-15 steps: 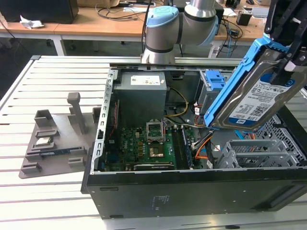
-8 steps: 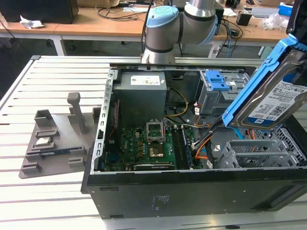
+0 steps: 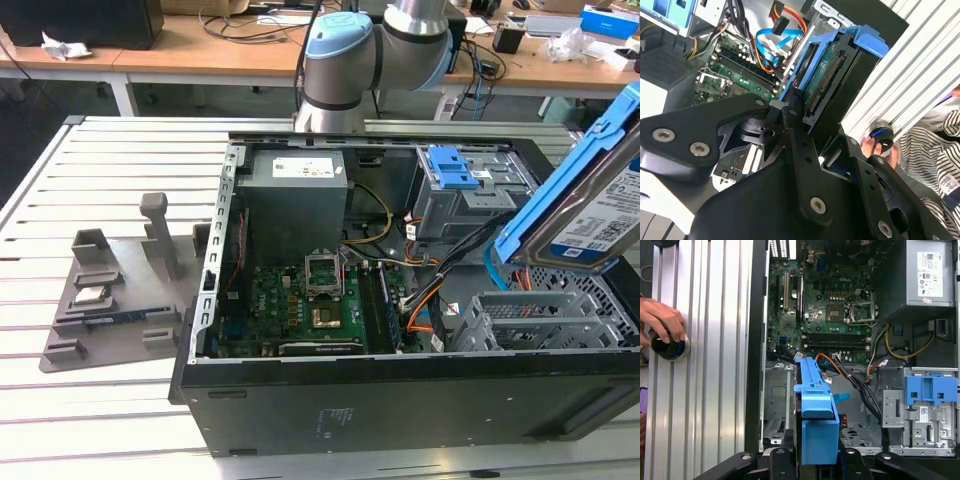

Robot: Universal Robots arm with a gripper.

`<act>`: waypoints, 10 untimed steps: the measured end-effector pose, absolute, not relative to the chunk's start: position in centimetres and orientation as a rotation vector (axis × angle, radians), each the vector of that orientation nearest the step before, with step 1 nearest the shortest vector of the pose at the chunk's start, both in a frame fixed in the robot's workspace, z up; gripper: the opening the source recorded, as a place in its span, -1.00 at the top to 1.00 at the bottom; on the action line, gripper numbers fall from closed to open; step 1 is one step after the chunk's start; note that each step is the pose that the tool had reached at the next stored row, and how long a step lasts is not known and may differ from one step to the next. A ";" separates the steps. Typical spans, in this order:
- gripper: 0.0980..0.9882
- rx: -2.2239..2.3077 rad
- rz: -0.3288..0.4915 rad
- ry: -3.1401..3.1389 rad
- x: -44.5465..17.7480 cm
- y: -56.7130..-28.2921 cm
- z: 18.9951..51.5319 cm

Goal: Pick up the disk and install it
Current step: 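Pick up the disk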

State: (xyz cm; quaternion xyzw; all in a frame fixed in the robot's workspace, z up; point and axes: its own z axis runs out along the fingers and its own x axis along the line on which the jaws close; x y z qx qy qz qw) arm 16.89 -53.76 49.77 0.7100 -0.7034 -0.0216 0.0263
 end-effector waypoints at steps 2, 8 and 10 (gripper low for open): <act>0.39 2.194 -0.067 -2.173 17.5 -53.8 49.8; 0.39 2.193 -0.068 -2.173 19.9 -53.8 49.8; 0.39 2.193 -0.068 -2.173 20.8 -53.8 49.8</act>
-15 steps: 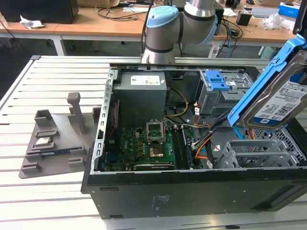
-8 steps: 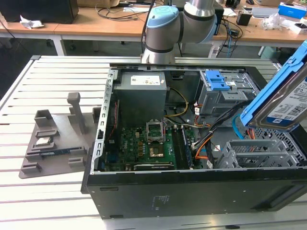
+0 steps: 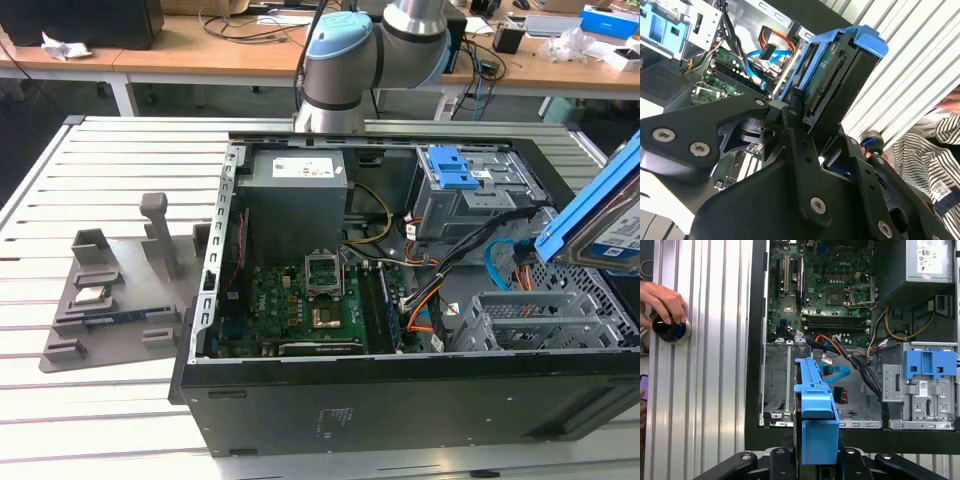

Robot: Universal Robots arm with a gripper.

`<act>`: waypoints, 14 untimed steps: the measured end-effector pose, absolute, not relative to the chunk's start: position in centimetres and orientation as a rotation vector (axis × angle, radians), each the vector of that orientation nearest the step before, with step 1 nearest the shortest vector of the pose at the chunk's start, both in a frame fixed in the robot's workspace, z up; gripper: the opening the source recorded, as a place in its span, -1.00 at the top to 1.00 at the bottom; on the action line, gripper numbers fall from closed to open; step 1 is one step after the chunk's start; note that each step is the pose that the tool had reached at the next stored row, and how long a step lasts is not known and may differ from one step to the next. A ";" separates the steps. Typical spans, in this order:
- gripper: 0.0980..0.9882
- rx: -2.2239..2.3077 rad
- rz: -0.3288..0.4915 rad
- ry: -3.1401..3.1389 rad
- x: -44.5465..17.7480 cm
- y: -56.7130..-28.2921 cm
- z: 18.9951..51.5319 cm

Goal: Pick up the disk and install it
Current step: 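Pick up the disk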

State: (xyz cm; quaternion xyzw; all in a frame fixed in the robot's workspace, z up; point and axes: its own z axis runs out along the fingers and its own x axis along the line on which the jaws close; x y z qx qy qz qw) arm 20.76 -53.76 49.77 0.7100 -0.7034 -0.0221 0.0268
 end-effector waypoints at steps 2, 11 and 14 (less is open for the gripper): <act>0.39 2.193 -0.068 -2.173 21.6 -53.8 49.8; 0.39 2.193 -0.069 -2.173 23.3 -53.8 49.3; 0.39 2.193 -0.069 -2.172 23.2 -53.8 48.9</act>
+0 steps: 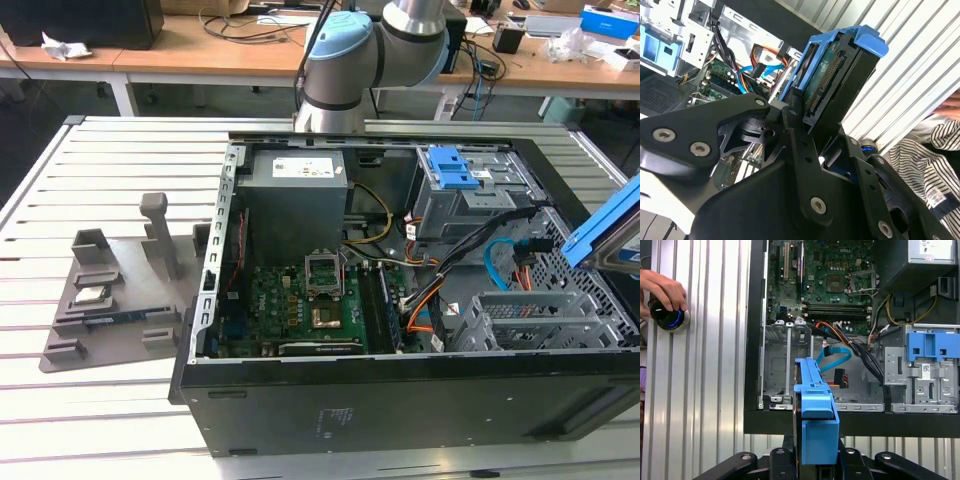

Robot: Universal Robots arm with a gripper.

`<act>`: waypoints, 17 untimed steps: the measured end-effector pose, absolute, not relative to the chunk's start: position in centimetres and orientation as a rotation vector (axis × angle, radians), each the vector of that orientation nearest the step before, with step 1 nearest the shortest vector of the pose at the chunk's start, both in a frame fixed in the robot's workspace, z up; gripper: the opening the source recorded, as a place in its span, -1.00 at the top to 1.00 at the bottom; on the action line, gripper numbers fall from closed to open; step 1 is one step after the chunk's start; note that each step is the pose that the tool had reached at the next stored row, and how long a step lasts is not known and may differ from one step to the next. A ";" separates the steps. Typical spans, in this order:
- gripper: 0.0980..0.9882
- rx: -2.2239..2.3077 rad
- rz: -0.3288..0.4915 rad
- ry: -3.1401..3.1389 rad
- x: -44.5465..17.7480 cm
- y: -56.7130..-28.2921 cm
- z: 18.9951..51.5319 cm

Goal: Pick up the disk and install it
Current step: 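Pick up the disk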

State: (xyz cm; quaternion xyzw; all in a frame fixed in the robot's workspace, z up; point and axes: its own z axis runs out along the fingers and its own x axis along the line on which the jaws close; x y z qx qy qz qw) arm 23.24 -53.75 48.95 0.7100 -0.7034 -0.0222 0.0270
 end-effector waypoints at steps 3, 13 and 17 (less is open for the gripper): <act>0.39 2.193 -0.069 -2.172 23.1 -53.8 48.9; 0.39 2.193 -0.069 -2.173 19.4 -53.8 48.7; 0.39 2.193 -0.069 -2.173 19.4 -53.8 48.7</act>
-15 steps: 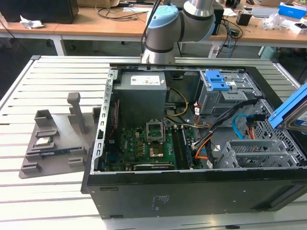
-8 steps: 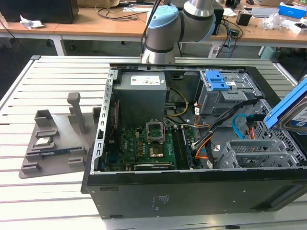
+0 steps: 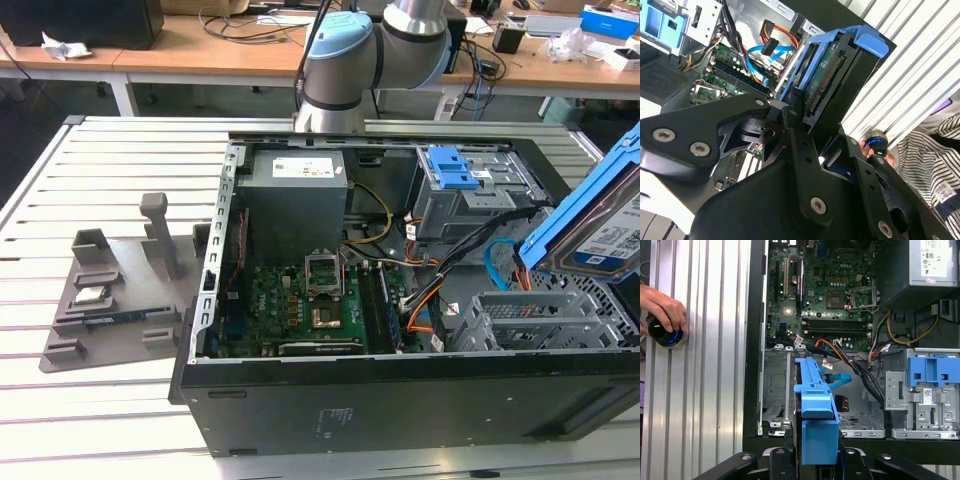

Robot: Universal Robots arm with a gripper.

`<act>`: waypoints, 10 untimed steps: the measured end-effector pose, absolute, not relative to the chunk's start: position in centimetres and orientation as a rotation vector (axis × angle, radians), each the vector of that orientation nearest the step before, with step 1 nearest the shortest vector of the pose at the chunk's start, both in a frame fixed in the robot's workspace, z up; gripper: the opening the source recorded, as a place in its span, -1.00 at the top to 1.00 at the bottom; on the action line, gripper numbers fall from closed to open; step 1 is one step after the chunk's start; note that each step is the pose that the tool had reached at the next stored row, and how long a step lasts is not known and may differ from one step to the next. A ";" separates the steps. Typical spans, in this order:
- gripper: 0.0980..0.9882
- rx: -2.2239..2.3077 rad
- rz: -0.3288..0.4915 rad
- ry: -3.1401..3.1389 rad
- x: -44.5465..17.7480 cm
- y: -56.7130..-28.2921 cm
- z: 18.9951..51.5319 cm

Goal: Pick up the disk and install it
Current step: 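Pick up the disk, then insert the disk into the insertion slot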

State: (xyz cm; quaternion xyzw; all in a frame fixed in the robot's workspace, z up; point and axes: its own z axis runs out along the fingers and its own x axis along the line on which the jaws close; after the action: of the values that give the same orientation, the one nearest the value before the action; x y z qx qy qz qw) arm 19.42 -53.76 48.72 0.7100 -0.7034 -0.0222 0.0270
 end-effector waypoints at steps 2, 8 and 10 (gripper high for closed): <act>0.39 2.193 -0.069 -2.173 19.4 -53.8 48.7; 0.39 2.193 -0.069 -2.173 19.4 -53.8 48.7; 0.39 2.193 -0.069 -2.173 19.4 -53.8 48.5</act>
State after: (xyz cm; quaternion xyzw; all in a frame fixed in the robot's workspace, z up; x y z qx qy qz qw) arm 19.42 -53.76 48.54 0.7100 -0.7034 -0.0223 0.0269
